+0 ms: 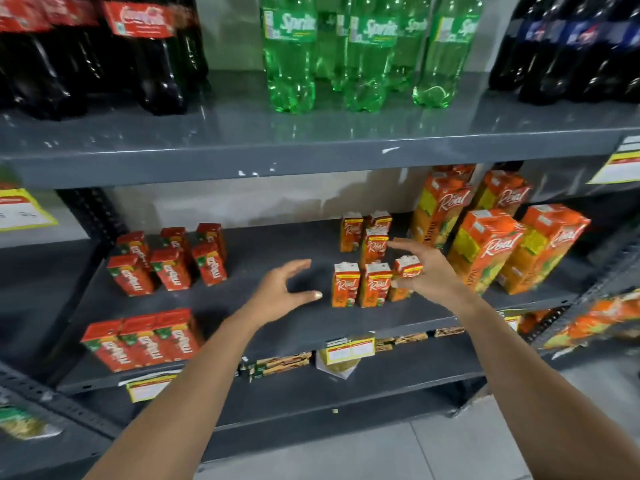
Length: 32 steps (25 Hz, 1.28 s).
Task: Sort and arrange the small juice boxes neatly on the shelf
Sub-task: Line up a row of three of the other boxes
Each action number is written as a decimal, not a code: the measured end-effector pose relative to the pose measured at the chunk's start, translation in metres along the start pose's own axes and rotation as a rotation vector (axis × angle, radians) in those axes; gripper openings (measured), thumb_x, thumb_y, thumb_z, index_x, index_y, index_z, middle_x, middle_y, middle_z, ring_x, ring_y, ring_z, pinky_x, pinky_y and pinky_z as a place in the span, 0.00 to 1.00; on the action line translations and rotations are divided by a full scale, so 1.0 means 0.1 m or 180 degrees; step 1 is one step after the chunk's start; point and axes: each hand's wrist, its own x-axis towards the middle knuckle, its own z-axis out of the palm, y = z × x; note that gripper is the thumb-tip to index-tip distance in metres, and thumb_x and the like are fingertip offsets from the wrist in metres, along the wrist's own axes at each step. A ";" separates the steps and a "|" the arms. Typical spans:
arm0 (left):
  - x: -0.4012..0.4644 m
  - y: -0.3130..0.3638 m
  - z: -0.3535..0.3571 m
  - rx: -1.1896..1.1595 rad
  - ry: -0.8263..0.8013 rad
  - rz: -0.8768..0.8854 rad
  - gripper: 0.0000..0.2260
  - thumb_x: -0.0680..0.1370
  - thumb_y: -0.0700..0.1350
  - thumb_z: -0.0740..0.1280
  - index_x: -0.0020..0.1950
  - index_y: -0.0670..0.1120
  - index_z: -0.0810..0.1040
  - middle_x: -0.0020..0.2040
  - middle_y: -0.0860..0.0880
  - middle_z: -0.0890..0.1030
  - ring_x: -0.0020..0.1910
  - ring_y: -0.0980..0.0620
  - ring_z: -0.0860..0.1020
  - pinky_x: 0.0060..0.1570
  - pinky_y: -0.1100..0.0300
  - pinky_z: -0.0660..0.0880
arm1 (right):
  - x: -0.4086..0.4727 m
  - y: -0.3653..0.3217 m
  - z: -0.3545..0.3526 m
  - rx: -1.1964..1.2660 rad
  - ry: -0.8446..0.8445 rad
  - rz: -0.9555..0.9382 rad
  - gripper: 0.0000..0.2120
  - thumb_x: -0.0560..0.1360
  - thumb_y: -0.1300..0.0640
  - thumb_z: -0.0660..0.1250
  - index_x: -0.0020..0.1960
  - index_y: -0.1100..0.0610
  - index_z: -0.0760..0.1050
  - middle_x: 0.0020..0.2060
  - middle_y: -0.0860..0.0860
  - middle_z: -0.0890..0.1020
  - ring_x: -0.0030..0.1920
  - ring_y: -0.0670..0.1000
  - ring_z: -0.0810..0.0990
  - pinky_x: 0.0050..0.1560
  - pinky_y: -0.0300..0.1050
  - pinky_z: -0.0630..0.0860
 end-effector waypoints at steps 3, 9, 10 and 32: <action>0.26 -0.05 0.39 -0.0146 -0.0261 -0.0248 0.44 0.63 0.48 0.81 0.74 0.52 0.63 0.71 0.54 0.69 0.70 0.54 0.67 0.70 0.52 0.64 | 0.09 0.40 -0.11 0.0082 -0.0166 0.0274 0.46 0.65 0.67 0.79 0.76 0.47 0.63 0.67 0.45 0.69 0.66 0.47 0.69 0.61 0.43 0.71; 0.48 -0.09 0.82 -0.0381 0.0022 -0.0678 0.39 0.62 0.44 0.81 0.69 0.52 0.68 0.61 0.53 0.78 0.60 0.53 0.75 0.61 0.52 0.72 | 0.27 0.85 0.06 0.0029 -0.0322 0.0468 0.37 0.66 0.60 0.80 0.71 0.55 0.67 0.62 0.51 0.79 0.63 0.50 0.77 0.64 0.46 0.71; 0.50 -0.08 0.87 -0.0448 0.0106 -0.0708 0.37 0.62 0.43 0.81 0.67 0.52 0.70 0.59 0.52 0.79 0.58 0.53 0.77 0.59 0.54 0.73 | 0.29 0.87 0.11 -0.0013 -0.0251 0.0445 0.33 0.67 0.58 0.80 0.68 0.56 0.71 0.60 0.51 0.81 0.61 0.51 0.78 0.63 0.46 0.72; 0.38 -0.01 1.23 -0.0453 -0.0012 -0.0977 0.21 0.61 0.49 0.82 0.50 0.56 0.78 0.50 0.54 0.83 0.48 0.58 0.81 0.53 0.56 0.75 | 0.23 0.89 0.18 0.0799 -0.1118 0.0931 0.27 0.65 0.60 0.81 0.62 0.54 0.75 0.51 0.48 0.84 0.51 0.43 0.81 0.60 0.46 0.75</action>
